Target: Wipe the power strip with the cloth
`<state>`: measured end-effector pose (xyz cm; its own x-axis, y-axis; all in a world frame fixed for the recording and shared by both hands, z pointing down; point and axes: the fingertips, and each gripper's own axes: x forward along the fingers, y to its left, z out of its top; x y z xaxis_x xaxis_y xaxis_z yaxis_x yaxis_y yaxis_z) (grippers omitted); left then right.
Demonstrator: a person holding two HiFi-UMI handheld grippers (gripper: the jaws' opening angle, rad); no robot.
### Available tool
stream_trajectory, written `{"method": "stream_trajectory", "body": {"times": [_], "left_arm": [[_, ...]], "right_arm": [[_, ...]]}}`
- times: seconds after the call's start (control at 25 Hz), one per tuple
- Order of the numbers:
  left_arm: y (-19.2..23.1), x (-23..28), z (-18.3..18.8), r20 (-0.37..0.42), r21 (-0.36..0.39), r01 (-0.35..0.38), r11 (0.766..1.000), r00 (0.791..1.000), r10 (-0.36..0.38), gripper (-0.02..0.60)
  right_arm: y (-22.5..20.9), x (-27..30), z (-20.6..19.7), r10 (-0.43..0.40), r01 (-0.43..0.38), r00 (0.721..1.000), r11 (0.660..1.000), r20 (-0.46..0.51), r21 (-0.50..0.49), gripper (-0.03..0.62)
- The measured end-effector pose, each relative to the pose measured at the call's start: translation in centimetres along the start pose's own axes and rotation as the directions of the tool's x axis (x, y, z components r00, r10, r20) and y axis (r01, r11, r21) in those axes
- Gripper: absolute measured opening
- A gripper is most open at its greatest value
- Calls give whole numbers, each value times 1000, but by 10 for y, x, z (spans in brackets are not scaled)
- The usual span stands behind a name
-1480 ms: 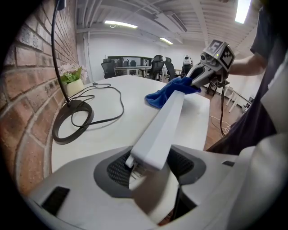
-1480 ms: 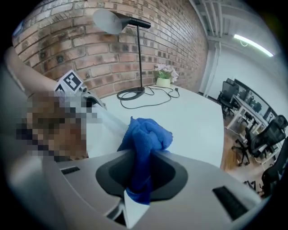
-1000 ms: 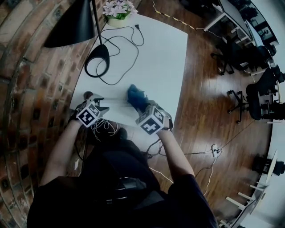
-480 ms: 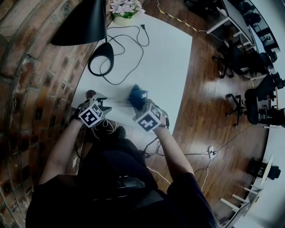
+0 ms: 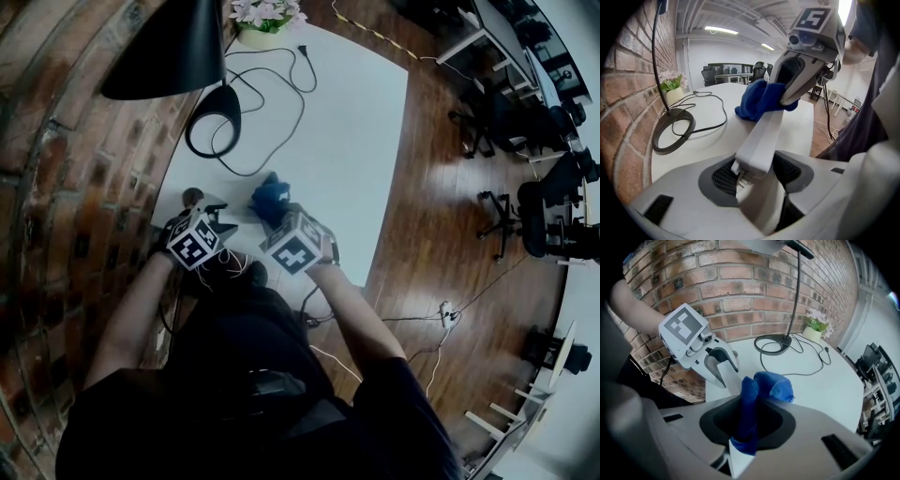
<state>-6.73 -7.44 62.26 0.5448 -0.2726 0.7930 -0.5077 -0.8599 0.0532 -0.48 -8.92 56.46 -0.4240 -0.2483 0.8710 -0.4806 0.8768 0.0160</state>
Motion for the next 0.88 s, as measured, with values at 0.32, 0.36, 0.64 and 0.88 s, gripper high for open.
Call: {"method": "stream_trajectory", "body": {"times": [0.32, 0.36, 0.64, 0.88], "left_arm": [[-1, -1, 2, 1, 4, -2, 1000, 1000, 2, 230], [-1, -1, 2, 1, 3, -1, 1000, 1000, 1, 230], [-1, -2, 2, 5, 7, 0, 1000, 1000, 0, 230], [-1, -2, 2, 6, 6, -1, 1000, 1000, 1, 230]], "right_arm": [[37, 20, 39, 57, -54, 997, 996, 52, -72, 69], [41, 22, 43, 67, -63, 996, 995, 55, -77, 69], [54, 31, 60, 106, -101, 992, 992, 63, -73, 69], [56, 33, 72, 133, -134, 987, 991, 87, -3, 69]]}}
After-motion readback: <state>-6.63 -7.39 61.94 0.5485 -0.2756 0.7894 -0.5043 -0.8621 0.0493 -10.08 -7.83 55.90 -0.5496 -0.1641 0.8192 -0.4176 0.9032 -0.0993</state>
